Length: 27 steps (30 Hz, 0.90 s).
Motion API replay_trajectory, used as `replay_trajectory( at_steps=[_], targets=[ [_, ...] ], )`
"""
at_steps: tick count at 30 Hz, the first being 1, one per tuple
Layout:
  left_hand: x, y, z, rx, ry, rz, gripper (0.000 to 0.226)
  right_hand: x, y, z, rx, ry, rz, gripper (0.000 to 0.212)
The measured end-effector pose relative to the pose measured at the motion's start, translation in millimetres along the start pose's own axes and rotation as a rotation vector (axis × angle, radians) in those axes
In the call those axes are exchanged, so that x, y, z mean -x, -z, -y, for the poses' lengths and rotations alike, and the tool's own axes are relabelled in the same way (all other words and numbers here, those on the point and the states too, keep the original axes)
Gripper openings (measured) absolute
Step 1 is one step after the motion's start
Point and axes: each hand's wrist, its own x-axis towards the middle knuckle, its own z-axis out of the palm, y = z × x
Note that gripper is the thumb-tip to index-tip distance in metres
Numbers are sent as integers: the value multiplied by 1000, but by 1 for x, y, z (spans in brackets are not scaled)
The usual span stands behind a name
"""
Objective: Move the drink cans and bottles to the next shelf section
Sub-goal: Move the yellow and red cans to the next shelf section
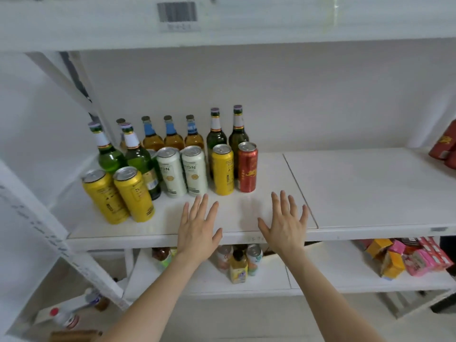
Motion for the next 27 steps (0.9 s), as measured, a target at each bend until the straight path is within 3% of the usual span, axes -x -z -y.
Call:
replay_trajectory(
  at_steps=[12, 27],
  targets=[
    [88, 24, 160, 17, 136, -35, 72, 41, 1, 175, -66, 83, 3, 77],
    [67, 18, 271, -8, 307, -88, 72, -7, -28, 289, -210, 192, -43, 83]
  ],
)
